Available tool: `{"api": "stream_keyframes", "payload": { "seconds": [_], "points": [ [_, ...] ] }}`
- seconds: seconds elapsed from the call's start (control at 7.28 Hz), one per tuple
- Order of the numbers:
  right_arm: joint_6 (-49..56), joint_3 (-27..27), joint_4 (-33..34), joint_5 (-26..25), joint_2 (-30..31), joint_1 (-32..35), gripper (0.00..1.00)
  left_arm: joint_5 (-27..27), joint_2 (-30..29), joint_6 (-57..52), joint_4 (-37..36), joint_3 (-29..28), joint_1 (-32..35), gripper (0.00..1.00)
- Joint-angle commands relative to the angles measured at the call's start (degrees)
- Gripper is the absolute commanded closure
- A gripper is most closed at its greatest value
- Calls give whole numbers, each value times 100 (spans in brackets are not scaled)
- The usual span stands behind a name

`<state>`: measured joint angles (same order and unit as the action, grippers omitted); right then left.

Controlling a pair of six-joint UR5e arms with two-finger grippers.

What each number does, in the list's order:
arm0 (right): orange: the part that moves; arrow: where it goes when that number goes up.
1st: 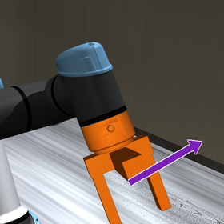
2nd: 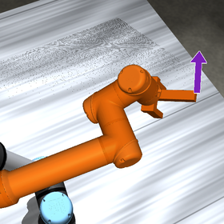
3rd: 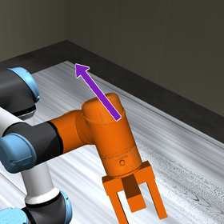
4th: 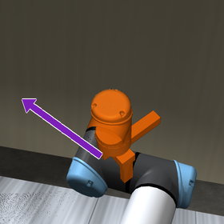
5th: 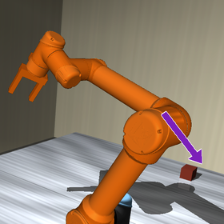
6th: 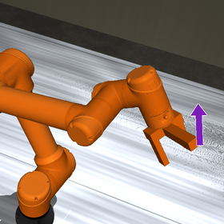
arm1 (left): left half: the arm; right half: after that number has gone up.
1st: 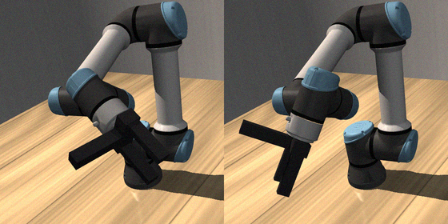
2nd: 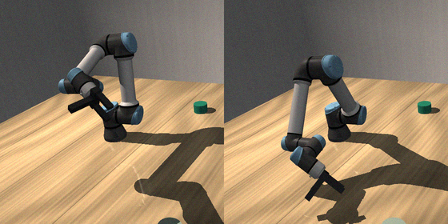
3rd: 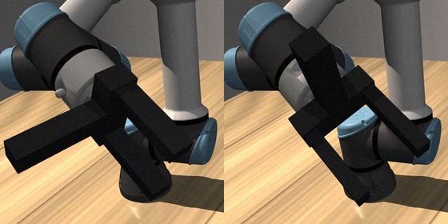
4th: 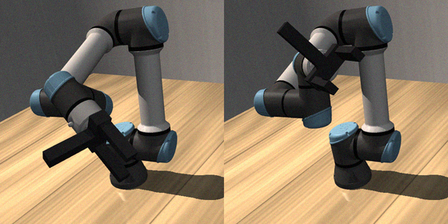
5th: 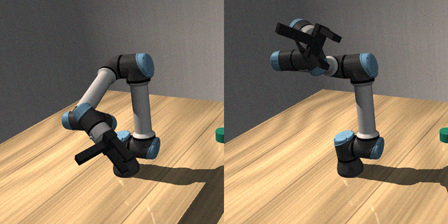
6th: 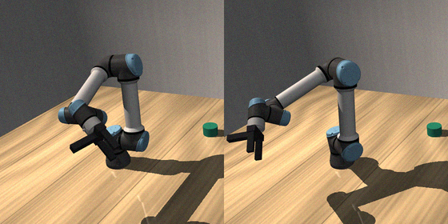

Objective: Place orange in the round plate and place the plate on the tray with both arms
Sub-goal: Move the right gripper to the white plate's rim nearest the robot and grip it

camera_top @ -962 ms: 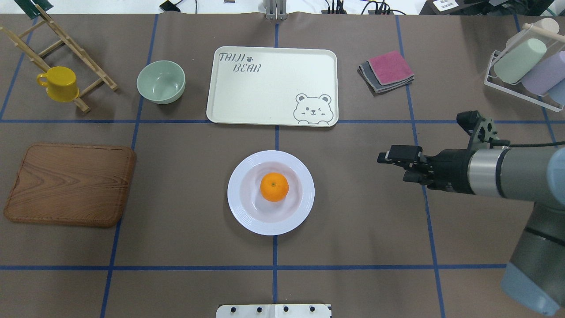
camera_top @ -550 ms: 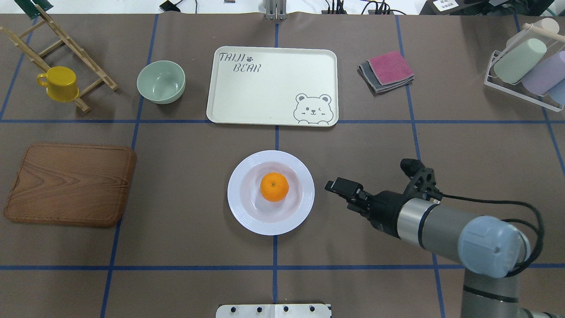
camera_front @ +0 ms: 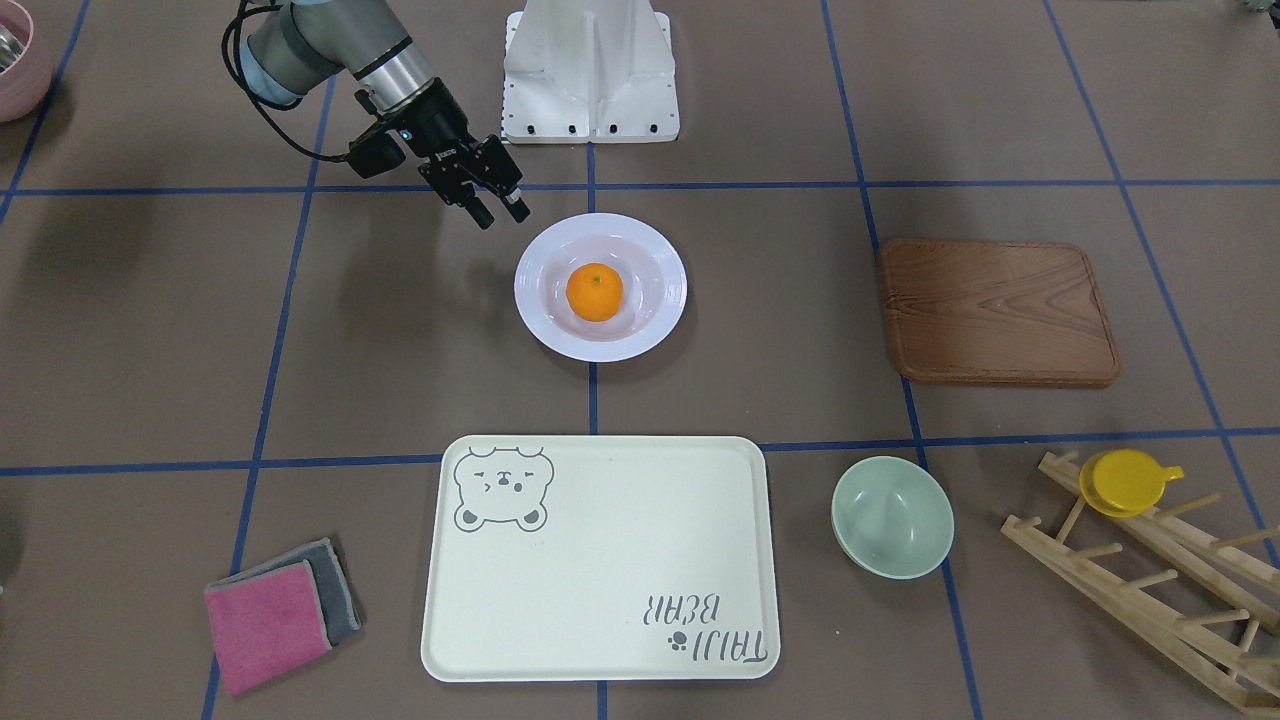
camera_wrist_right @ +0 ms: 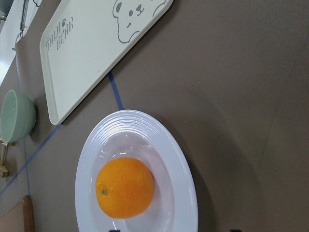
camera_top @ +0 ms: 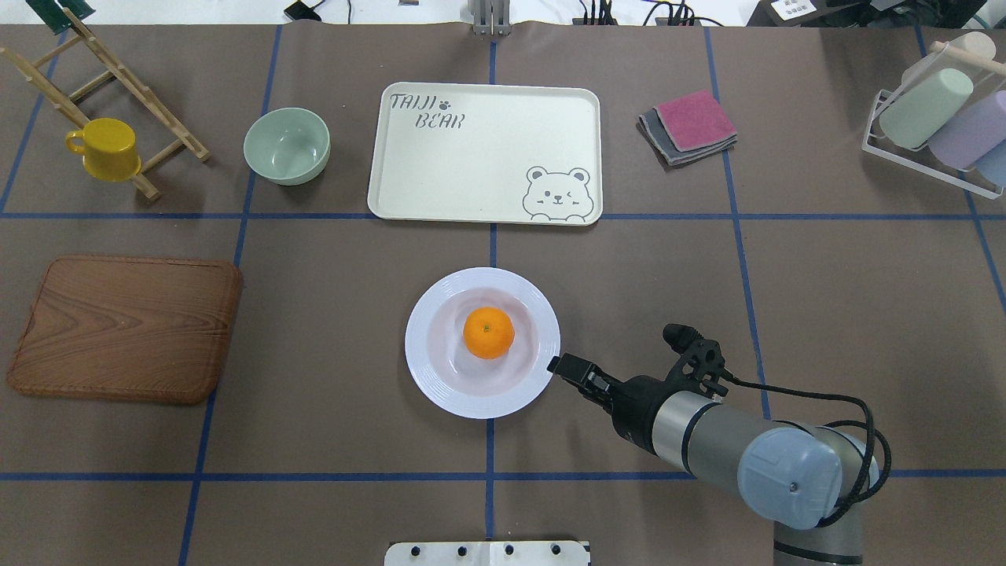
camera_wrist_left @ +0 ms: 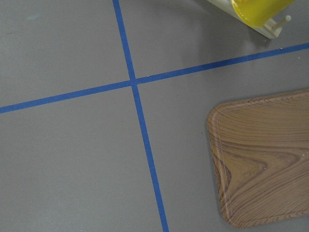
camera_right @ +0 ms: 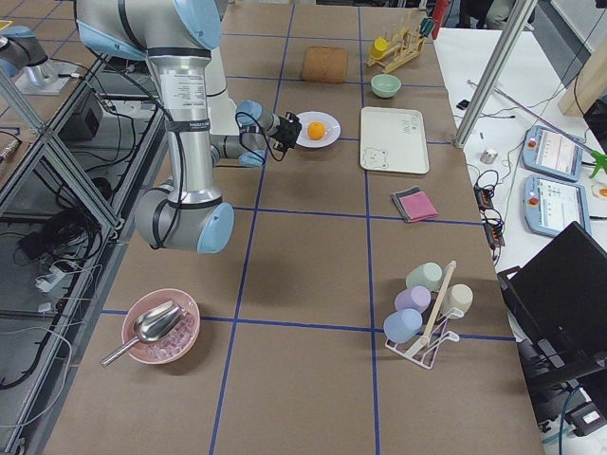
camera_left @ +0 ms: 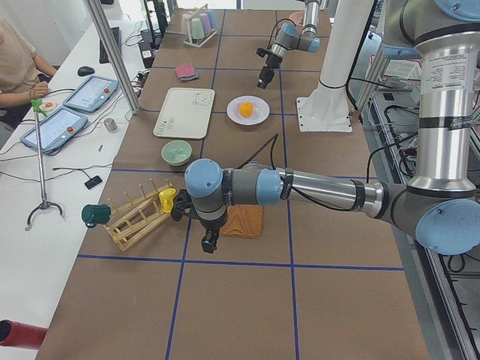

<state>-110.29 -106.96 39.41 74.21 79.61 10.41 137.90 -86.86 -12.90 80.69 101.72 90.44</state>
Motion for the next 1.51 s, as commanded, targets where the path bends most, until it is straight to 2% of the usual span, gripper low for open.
{"api": "stream_keyframes", "payload": {
  "seconds": [0.0, 0.41, 0.69, 0.96, 1.1, 1.24, 1.37],
  "points": [
    [-2, 184, 14, -82, -51, -65, 27, 18, 11, 6, -1, 6, 0, 0],
    [-45, 719, 365, -152, -866, 66, 33, 167, 11, 6, -1, -3, 0, 0],
    [-151, 1080, 374, -152, -1104, 128, 33, 167, 11, -2, -1, -12, 0, 0],
    [-160, 1160, 374, -152, -1123, 163, 39, 167, 11, 6, -1, -3, 0, 0],
    [-229, 1160, 374, -152, -1123, 163, 64, 167, 11, 6, -1, -3, 0, 0],
    [-282, 1151, 366, -152, -1123, 172, 100, 167, 11, 6, -1, -3, 0, 0],
    [-274, 1142, 340, -144, -1114, 224, 100, 167, 11, 6, -1, -3, 0, 0]
  ]
}}
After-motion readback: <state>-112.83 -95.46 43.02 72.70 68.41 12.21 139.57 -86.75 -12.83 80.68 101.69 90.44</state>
